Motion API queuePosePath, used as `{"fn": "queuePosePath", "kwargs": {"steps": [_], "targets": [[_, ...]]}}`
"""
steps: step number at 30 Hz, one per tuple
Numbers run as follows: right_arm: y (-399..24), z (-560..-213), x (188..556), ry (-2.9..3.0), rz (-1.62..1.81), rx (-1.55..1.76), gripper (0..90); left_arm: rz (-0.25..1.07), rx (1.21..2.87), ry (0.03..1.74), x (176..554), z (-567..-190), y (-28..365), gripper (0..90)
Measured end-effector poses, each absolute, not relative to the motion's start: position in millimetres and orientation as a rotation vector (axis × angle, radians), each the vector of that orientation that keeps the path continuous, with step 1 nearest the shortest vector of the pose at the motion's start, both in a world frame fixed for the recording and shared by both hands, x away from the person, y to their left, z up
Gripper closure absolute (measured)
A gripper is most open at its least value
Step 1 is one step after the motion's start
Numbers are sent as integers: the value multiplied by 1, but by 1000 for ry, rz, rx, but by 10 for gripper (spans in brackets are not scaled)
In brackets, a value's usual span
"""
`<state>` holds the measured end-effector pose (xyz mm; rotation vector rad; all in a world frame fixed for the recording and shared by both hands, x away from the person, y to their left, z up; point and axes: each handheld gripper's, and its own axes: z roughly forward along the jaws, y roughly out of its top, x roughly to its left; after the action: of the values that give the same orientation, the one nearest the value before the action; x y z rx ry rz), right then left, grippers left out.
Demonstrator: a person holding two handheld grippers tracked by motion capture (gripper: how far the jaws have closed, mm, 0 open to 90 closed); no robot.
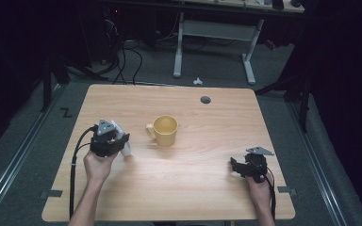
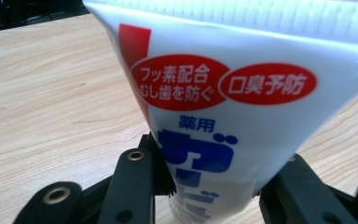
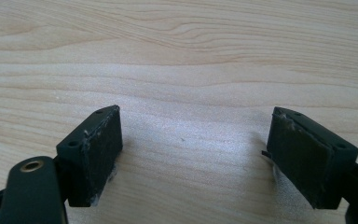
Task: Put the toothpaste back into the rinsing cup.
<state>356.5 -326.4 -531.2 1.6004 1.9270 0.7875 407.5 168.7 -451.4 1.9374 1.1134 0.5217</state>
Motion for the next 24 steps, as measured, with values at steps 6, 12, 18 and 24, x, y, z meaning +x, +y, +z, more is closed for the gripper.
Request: {"fn": "queuePosePath", "kwargs": {"steps": [6,12,18,24], "targets": [[-326,-531,356,1934,791,1594,183,512,1921,1090,404,-443,162,663],[-326,-531,356,1936,791,1595,183,481,1929,1070,407,-436,156,668],[-326,-531,356,1937,791,1594,182,447,1923,1064,407,-430,153,671],[-326,-531,356,1938,792,1591,183,439,1918,1057,408,-425,151,673]]}}
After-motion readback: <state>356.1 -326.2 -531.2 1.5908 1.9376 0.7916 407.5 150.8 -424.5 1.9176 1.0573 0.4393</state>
